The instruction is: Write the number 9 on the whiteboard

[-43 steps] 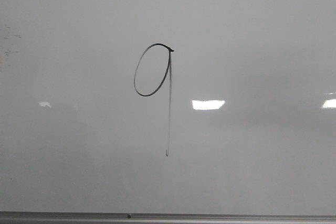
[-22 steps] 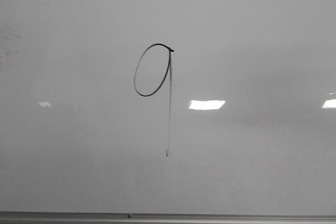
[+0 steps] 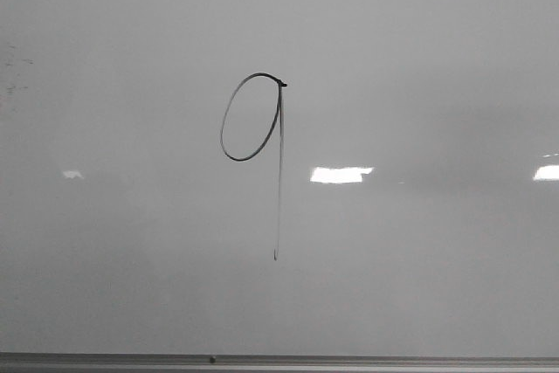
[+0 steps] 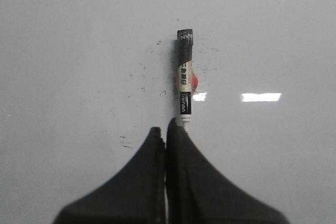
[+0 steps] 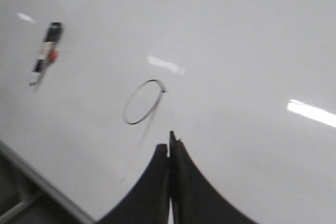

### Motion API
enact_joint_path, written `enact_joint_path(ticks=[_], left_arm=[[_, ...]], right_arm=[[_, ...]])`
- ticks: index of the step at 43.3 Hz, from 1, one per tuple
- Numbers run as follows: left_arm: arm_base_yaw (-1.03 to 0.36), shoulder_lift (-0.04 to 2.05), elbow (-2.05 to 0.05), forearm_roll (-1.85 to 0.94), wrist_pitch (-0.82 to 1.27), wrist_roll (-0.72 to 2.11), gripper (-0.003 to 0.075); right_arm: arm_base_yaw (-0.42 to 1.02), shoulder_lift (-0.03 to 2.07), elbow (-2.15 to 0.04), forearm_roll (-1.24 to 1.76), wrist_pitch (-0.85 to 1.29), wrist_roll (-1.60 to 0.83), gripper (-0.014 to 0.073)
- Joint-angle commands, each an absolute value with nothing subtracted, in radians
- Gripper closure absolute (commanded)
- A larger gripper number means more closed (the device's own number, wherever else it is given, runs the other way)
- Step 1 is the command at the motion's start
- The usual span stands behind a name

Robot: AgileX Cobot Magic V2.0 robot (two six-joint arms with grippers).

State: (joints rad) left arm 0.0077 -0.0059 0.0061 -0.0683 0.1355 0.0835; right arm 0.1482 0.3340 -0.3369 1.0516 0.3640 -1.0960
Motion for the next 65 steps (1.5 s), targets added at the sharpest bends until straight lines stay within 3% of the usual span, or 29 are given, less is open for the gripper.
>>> enact_joint_path(ticks=[1,14,19,39,65], left_arm=[[0.010,-0.024,0.008,-0.069,0.053,0.072,0.0739],[0.010,-0.024,0.008,-0.069,0.053,0.072,0.0739],[0.010,-0.024,0.008,-0.069,0.053,0.072,0.0739],[0.010,-0.024,0.008,-0.069,0.053,0.072,0.0739],[0.010,-0.024,0.008,-0.069,0.053,0.072,0.0739]], right_arm=[[0.140,0.325,-0.364,0.911,0.198,-0.992,0.0663],[0.026,0.248,-0.283,0.196,0.105,-0.179,0.0663],[-0.022,0.198,-0.228,0.084,0.105,-0.028,0.0663],[-0.061,-0.029,0.026,0.064,0.081,-0.019,0.0663],[-0.061,-0.028,0.024,0.064,0.110,-0.019,0.0663]])
